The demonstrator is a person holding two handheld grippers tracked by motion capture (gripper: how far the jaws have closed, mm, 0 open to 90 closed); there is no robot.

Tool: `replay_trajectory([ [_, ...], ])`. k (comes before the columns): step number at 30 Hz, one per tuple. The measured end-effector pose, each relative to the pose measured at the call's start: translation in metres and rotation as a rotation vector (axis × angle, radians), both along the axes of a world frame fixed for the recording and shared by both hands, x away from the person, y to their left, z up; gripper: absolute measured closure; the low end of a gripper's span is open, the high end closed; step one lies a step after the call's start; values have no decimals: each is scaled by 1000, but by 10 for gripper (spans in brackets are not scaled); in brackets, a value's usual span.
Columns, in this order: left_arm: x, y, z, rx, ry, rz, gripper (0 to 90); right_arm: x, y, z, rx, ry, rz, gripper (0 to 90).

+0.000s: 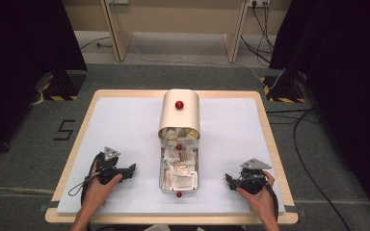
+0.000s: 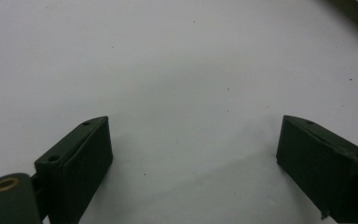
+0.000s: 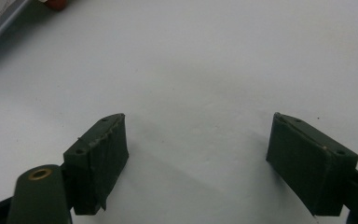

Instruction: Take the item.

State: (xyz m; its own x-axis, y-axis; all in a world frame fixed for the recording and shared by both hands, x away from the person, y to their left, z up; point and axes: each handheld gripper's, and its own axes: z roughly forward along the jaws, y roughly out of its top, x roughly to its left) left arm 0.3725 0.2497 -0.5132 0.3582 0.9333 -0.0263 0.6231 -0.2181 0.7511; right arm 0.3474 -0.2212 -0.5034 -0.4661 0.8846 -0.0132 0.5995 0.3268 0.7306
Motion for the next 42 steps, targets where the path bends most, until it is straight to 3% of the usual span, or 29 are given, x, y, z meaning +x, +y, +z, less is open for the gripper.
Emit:
replay_trajectory([
  [12,0,0,0,0,0,0,95,-2,5,4,-2,-5,10,244],
  [22,0,0,0,0,0,0,94,-6,15,17,25,-51,39,275],
  [38,0,0,0,-1,0,-1,94,-15,33,49,86,-120,105,305],
  [42,0,0,0,0,0,-1,94,-21,42,58,99,-137,146,313],
])
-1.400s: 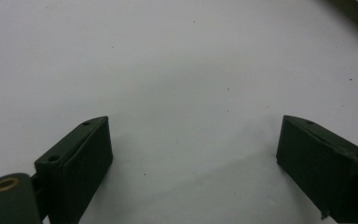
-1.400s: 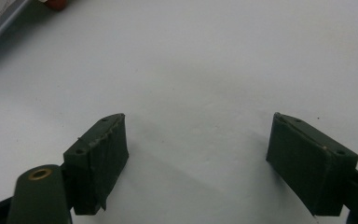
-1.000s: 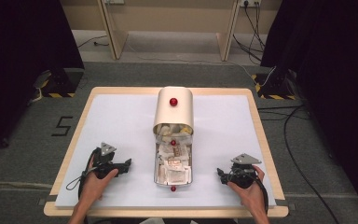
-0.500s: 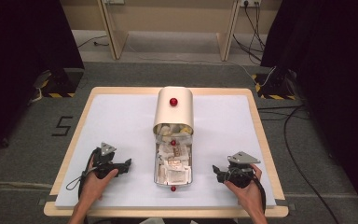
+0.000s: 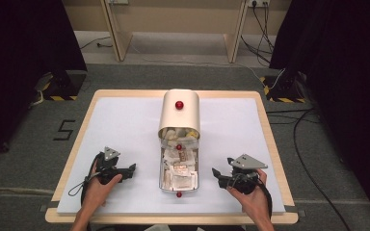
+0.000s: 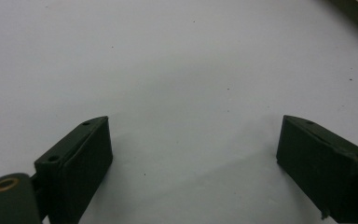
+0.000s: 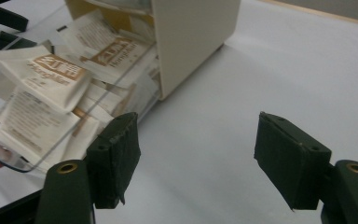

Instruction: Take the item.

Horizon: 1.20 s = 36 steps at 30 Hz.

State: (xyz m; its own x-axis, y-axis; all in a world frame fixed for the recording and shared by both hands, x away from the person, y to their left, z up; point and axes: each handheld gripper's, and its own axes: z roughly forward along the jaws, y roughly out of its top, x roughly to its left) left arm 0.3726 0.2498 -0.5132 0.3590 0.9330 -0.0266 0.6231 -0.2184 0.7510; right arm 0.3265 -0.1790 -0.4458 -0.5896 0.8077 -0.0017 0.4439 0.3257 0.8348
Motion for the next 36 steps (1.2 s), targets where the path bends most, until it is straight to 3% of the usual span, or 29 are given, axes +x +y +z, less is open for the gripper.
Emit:
replay_trajectory([
  [7,0,0,0,-3,-1,2,94,-8,16,11,10,-18,63,332],
  [23,0,0,0,-3,-1,2,94,-15,41,18,36,-16,157,373],
  [36,0,0,0,-3,-1,2,93,-19,68,17,21,-18,242,416],
])
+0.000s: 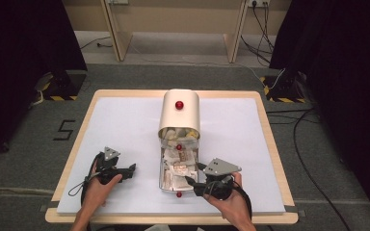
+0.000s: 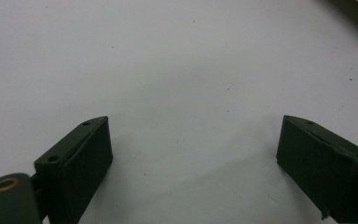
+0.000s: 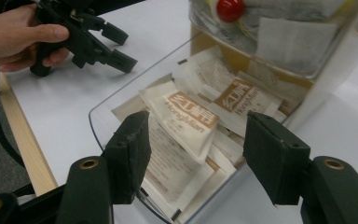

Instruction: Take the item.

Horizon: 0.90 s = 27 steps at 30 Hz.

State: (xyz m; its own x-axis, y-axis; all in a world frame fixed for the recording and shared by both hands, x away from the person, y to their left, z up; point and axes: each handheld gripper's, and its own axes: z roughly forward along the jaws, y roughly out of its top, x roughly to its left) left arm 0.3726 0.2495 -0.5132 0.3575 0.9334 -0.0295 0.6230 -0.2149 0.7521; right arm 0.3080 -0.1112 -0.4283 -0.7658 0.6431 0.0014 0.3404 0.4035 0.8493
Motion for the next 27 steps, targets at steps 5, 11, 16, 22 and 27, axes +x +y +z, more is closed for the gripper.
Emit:
replay_trajectory([
  [5,0,0,0,0,0,0,93,1,12,1,-1,-5,35,441],
  [11,0,0,0,1,0,0,93,2,21,-3,-9,-1,53,464],
  [16,0,0,0,0,0,0,94,5,36,-5,-20,-10,82,500],
  [22,0,0,0,1,0,0,94,12,47,-9,-42,-14,85,533],
  [27,0,0,0,0,-1,1,94,21,55,-17,-93,-14,67,582],
])
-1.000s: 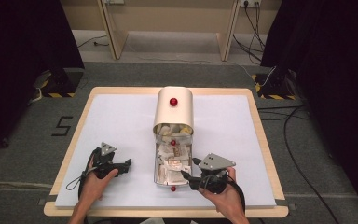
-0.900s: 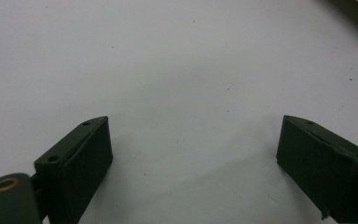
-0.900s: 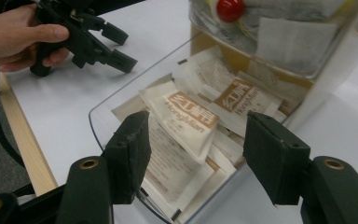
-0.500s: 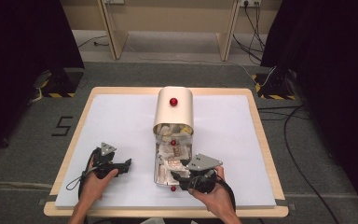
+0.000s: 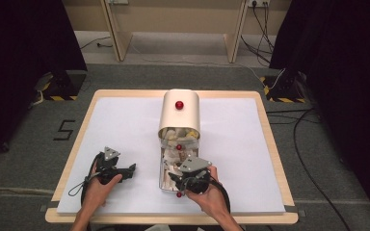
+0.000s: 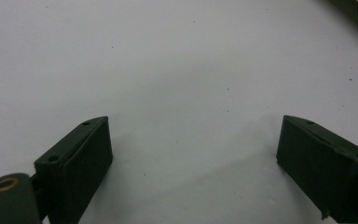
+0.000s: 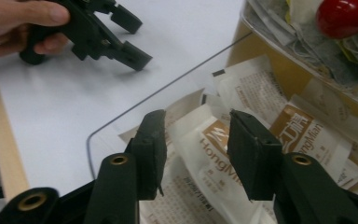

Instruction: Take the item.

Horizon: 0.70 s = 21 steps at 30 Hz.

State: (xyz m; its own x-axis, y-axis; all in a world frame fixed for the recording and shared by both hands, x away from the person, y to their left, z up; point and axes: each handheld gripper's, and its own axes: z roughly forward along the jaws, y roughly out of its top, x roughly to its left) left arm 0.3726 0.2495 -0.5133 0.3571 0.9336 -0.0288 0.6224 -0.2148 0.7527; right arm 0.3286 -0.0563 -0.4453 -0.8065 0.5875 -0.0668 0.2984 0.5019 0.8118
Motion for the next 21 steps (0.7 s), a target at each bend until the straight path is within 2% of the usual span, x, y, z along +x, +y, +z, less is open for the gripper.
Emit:
replay_trajectory([
  [2,0,0,0,0,0,0,94,3,0,-1,-13,-15,-8,640],
  [3,0,0,0,0,0,0,94,3,0,-1,-13,-15,-8,640],
  [5,0,0,0,1,0,0,94,5,-3,-1,-41,-42,-15,754],
  [10,0,0,0,0,0,0,93,8,-8,-2,-69,-54,-24,807],
  [11,0,0,0,0,0,0,93,9,-11,-2,-69,-65,-26,853],
  [18,0,0,0,0,0,0,94,5,-14,8,-53,-99,-17,892],
  [21,0,0,0,0,1,0,94,2,-15,15,-26,-103,-8,893],
])
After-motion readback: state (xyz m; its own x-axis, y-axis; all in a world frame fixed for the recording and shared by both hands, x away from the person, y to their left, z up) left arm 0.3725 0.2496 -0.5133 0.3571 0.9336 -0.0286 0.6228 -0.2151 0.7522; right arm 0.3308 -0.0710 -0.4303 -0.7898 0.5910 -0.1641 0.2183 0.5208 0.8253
